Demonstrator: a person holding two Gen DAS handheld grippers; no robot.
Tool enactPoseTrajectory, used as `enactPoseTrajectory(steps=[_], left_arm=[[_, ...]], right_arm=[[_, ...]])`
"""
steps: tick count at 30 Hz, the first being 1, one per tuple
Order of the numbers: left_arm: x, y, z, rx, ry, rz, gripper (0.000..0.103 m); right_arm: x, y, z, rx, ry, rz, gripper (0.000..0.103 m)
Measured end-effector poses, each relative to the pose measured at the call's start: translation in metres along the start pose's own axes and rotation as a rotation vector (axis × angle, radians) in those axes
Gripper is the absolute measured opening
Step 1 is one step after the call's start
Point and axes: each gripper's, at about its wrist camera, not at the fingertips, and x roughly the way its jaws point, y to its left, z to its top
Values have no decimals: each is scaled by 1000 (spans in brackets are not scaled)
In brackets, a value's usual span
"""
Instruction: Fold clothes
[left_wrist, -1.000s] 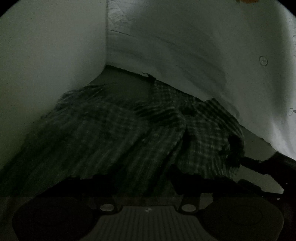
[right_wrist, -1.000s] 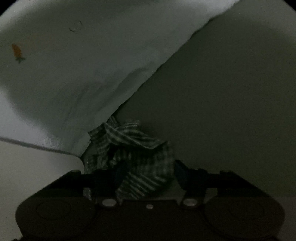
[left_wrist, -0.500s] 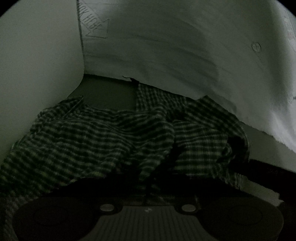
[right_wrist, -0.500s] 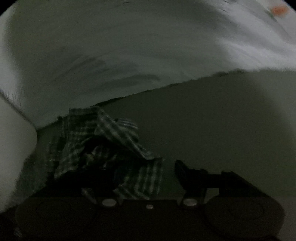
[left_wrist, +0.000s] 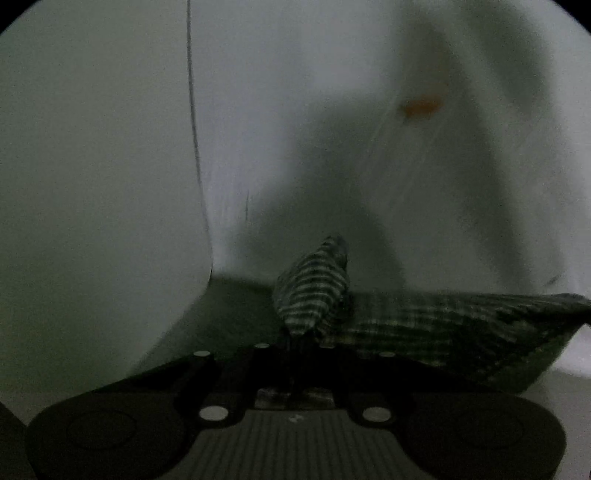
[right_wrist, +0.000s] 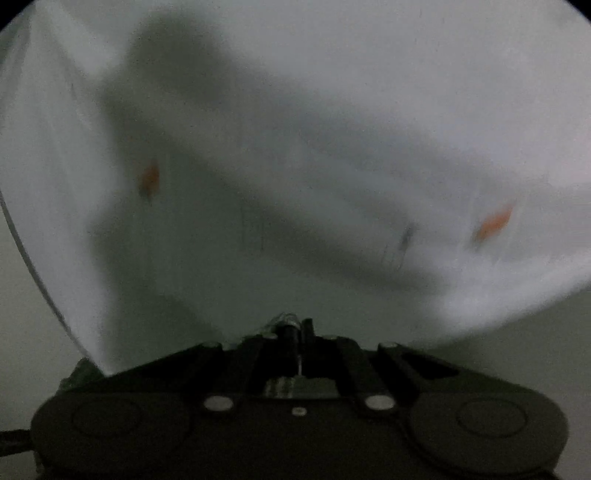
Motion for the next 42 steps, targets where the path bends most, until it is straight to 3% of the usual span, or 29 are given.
enactPoseTrajectory(steps=[3, 8, 14, 19, 23, 25, 33, 38, 42], left_arm=[[-56, -22, 20, 0, -128, -40, 4], [-138, -71, 42, -28, -296, -168, 4], [-242, -152, 46, -13, -472, -318, 4], [-319, -210, 24, 18, -579, -423, 4], [-347, -241, -1, 30, -583, -469, 4], [-351, -251, -10, 32, -558, -475, 4], [-329, -251, -36, -5, -401, -441, 4], [-274, -225, -43, -74, -277, -375, 4], [-217, -202, -41, -45, -246, -253, 4]], right_arm=[[-58, -28, 48, 4, -154, 5, 1], [-167, -87, 120, -11, -378, 41, 1], [-298, -174, 185, -38, -605, 22, 1], [-391, -251, 219, -25, -728, -15, 1], [-431, -299, 230, -3, -743, -31, 2], [-425, -312, 230, 0, -736, -37, 2], [-370, -284, 212, 8, -608, -34, 2], [-305, -263, 196, 2, -457, -22, 2], [-223, -229, 185, 9, -342, 23, 2]])
